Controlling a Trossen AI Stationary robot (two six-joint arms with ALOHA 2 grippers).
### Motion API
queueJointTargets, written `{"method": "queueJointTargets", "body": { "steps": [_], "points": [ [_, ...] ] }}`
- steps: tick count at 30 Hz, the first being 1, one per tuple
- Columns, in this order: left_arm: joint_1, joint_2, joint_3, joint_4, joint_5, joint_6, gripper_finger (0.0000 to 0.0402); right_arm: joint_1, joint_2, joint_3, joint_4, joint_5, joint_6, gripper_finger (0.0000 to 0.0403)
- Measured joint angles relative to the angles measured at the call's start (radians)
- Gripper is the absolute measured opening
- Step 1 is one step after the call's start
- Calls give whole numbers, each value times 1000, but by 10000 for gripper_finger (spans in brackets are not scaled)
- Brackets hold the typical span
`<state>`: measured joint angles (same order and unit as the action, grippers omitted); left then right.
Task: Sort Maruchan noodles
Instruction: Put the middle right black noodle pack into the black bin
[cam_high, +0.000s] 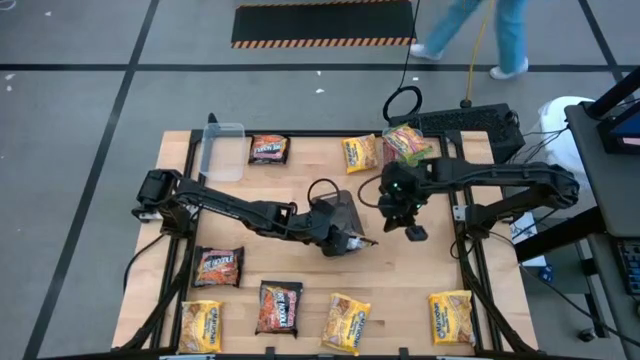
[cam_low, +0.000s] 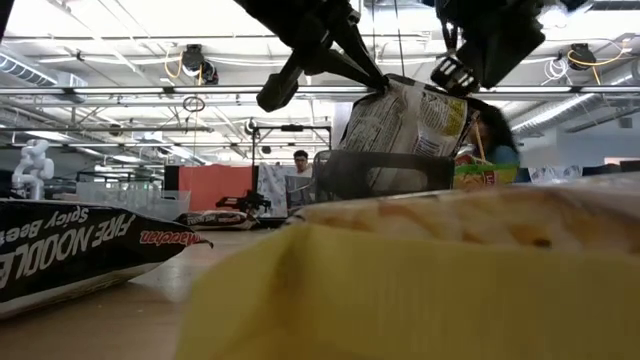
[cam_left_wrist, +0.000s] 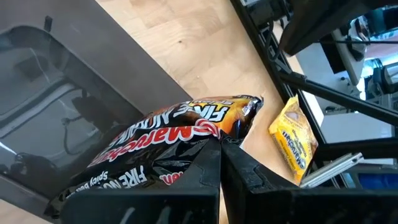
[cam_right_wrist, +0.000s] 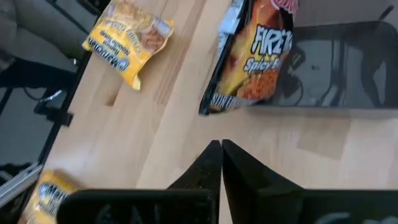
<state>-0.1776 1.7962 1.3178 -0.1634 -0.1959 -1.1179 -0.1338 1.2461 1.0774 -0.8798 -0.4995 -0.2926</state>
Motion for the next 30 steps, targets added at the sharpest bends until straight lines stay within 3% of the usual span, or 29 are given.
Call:
{"method": "queueJointTargets", "body": {
  "steps": [14,22,30],
  "points": [
    [0,0,0,-6,40,24,1,78,0,-90,242,0,109,85],
    [0,0,0,-15,66,42,1,103,0,-164,378,-3,190,91],
    [7,0,0,-28,80,50,1,104,0,-192,391,-3,241,91]
  ]
}}
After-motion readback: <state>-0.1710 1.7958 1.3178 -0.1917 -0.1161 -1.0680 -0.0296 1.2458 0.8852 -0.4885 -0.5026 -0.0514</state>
